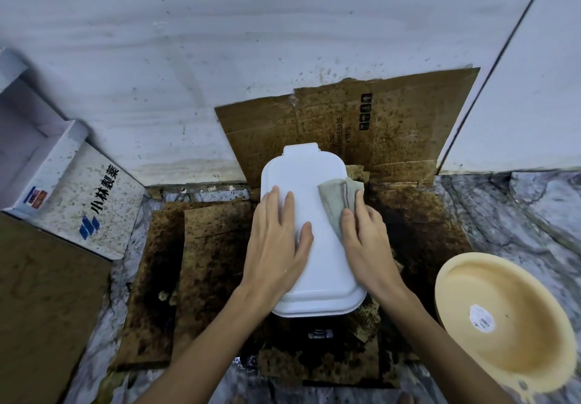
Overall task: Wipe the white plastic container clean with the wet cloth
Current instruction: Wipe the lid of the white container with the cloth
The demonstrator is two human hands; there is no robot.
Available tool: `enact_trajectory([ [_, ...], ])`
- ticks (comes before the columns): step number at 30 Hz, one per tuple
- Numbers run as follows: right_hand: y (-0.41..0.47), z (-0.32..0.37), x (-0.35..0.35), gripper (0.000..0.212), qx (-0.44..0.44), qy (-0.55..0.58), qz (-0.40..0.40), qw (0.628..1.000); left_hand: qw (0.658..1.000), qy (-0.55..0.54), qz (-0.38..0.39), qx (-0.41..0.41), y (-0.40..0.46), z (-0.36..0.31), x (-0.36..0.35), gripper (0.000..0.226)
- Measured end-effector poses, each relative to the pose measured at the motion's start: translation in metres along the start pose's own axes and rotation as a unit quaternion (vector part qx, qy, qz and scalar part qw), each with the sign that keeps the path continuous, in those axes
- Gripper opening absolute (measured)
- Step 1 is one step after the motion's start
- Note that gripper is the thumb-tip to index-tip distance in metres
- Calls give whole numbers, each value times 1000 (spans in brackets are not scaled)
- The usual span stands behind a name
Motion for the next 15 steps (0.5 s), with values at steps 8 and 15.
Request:
enact_trajectory([
  [8,-3,4,2,47,-11,15,-40,999,998,-29,37,47,-2,19,-4,75],
  [15,-12,23,-23,27,19,26,-27,999,994,-43,64,75,-12,62,16,74],
])
Point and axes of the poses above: each hand's wrist, its own y-axis towards the middle knuckle, its own x-axis out of the back of the hand, z = x × y, the point moved 5 cm from there along y, towards the middle knuckle, and after that the axes turned 2 degrees about -x, right-handed, at the moved point
